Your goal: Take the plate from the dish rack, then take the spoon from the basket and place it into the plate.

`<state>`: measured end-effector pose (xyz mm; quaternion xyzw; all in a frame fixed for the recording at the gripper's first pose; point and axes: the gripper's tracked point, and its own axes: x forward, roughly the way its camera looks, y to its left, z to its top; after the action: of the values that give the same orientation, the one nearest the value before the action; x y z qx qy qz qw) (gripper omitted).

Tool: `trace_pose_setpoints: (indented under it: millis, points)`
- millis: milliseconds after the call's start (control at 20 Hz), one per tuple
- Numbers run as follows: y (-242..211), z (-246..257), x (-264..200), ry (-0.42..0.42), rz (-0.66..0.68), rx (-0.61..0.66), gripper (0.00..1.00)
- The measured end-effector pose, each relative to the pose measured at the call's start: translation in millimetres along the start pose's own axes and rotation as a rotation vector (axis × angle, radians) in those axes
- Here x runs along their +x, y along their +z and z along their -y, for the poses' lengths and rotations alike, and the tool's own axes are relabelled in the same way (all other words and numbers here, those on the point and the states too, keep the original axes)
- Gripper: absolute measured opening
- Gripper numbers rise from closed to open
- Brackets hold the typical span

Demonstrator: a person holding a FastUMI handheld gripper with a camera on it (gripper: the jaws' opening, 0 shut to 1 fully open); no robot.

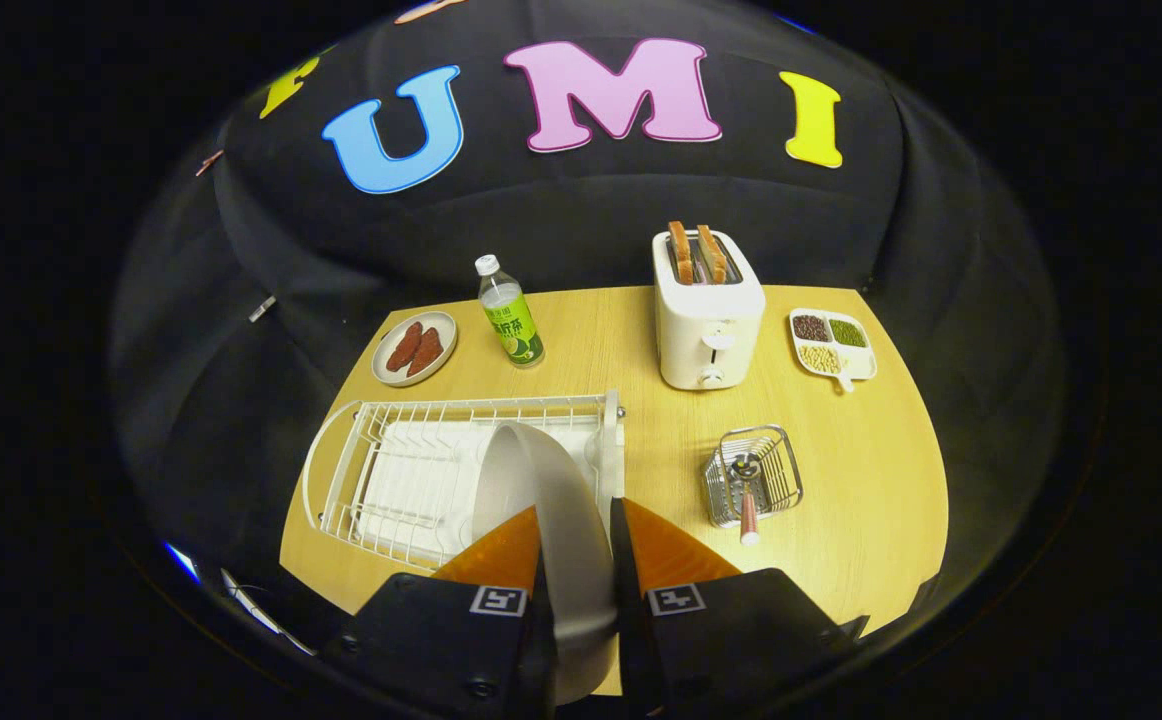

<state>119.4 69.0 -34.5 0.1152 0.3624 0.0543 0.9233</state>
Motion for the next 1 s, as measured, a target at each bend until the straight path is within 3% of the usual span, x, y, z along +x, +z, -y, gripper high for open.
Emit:
trace_pose_setpoints:
  millis: [700, 1000]
  points:
    - [-117.3, 91.2, -54.6, 0.129, -0.12, 0.246, 0.29]
    - [-149.7, 144.0, -32.2, 0.057, -0.165, 0.247, 0.29]
